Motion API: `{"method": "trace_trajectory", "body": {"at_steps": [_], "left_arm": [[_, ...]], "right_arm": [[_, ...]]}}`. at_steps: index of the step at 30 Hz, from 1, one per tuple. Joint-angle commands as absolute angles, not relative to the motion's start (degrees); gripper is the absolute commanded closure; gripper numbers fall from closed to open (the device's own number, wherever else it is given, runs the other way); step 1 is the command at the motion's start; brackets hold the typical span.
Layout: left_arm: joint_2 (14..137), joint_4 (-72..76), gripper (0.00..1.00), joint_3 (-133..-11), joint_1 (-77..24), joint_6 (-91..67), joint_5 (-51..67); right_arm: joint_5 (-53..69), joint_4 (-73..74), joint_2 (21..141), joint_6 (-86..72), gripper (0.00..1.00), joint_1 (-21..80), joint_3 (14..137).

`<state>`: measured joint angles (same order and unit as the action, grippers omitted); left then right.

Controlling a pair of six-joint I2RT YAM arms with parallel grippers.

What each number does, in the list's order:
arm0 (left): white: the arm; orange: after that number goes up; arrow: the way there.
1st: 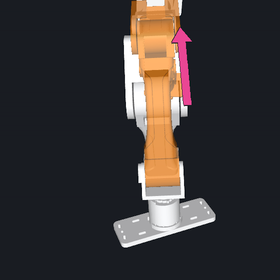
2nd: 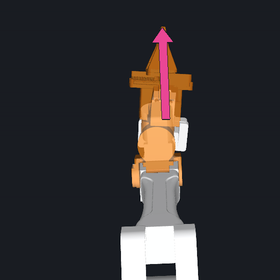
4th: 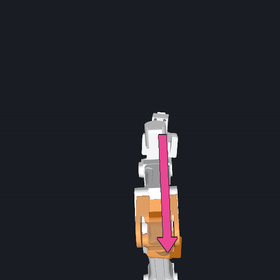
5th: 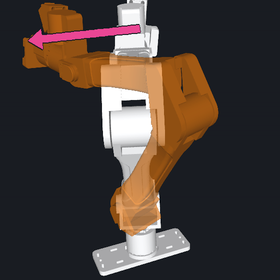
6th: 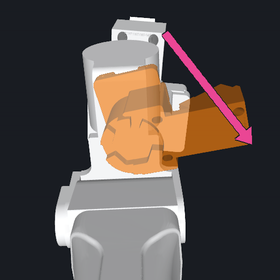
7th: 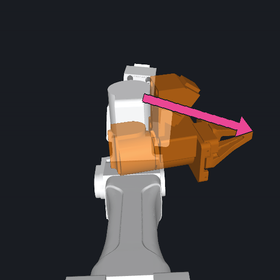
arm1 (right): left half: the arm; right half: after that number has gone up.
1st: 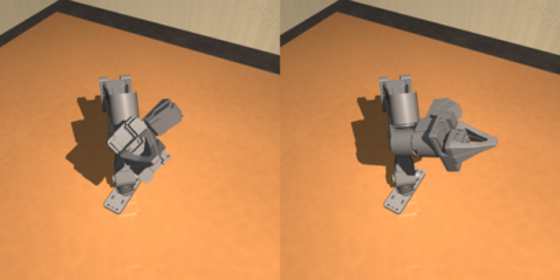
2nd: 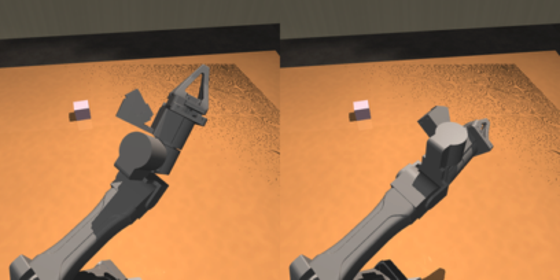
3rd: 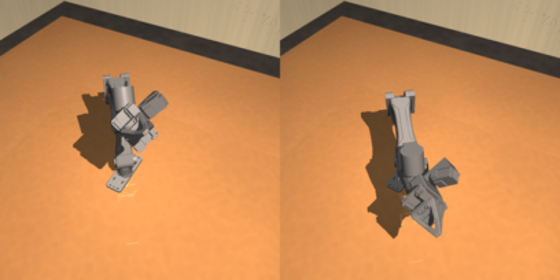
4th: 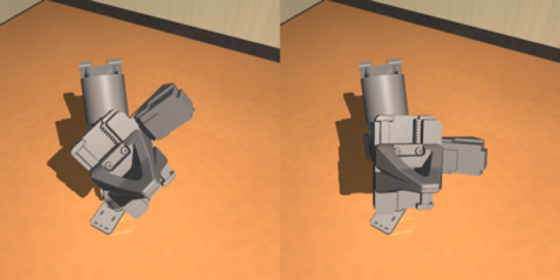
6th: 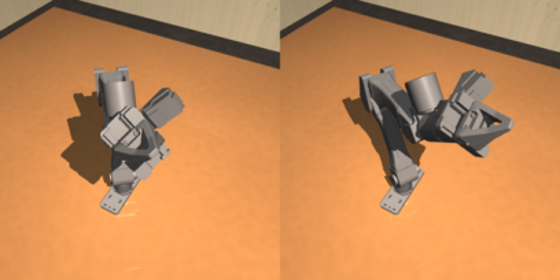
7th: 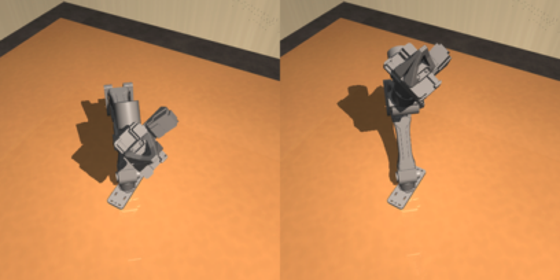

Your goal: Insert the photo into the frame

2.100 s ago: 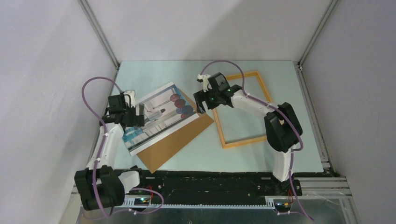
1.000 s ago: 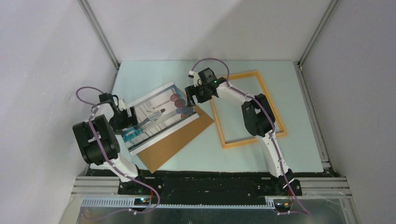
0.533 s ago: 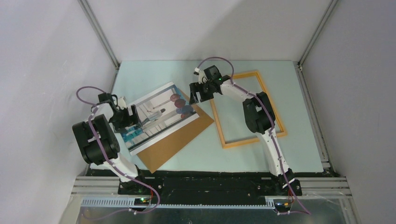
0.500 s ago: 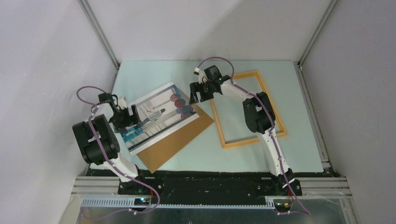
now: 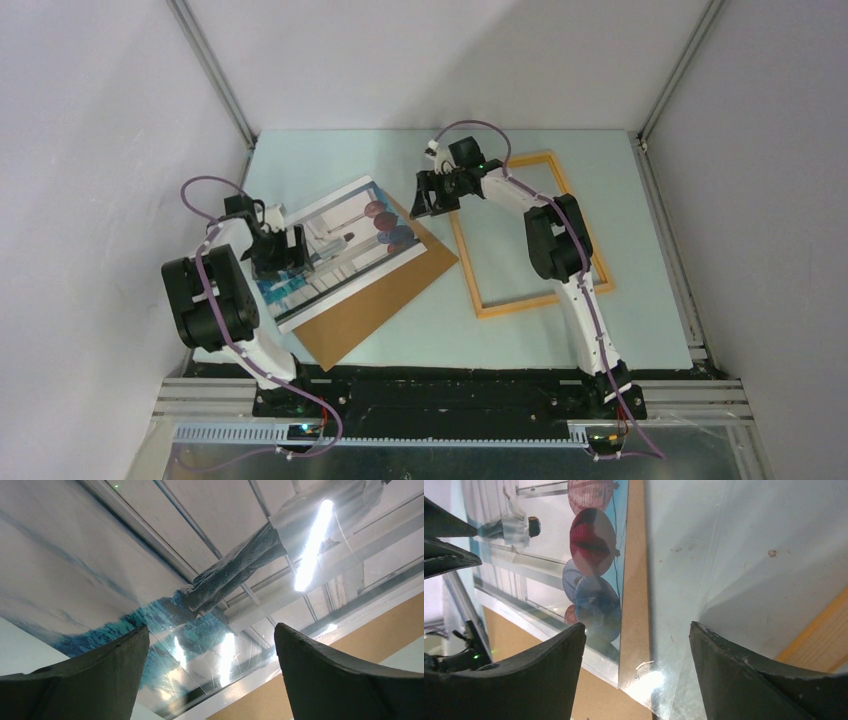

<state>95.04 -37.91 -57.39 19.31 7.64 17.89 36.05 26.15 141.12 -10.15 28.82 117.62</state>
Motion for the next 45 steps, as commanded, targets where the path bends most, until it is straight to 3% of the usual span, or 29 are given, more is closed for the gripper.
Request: {"method": "trace_trajectory", "body": {"at_steps": [1,6,14,26,34,38,45], "left_arm": [[97.42,-38.99,0.02,-54.45,16.32,7.98,25.60],[97.47,-38.94,0.00,-54.28,15.47,8.14,25.35],[96.98,-39.00,0.02,-54.03,14.82,8.46,25.21],[95.71,-38.95,0.02,-53.50,13.48,9.36,26.17],[94.18,-39.00,0.02,-53.15,11.96,9.95,28.01],[93.32,-38.96,0.02,-52.87,11.82,10.21,28.65],[90.38,-38.99,0.01,-53.08,11.82,10.42,30.36]], "right_arm": [[48.52,20.11,140.21,-16.08,0.25,27.83,113.58],[56.60,12.84,138.06,-22.40,0.38,25.88,107.98],[64.02,5.03,134.76,-29.10,0.47,24.81,102.57],[69.39,-2.72,130.05,-33.84,0.53,23.64,95.21],[66.10,4.40,128.91,-28.85,0.58,24.08,95.12],[62.73,11.27,128.35,-24.42,0.66,23.63,96.50],[59.48,18.76,124.98,-16.97,0.97,21.36,96.71]]}}
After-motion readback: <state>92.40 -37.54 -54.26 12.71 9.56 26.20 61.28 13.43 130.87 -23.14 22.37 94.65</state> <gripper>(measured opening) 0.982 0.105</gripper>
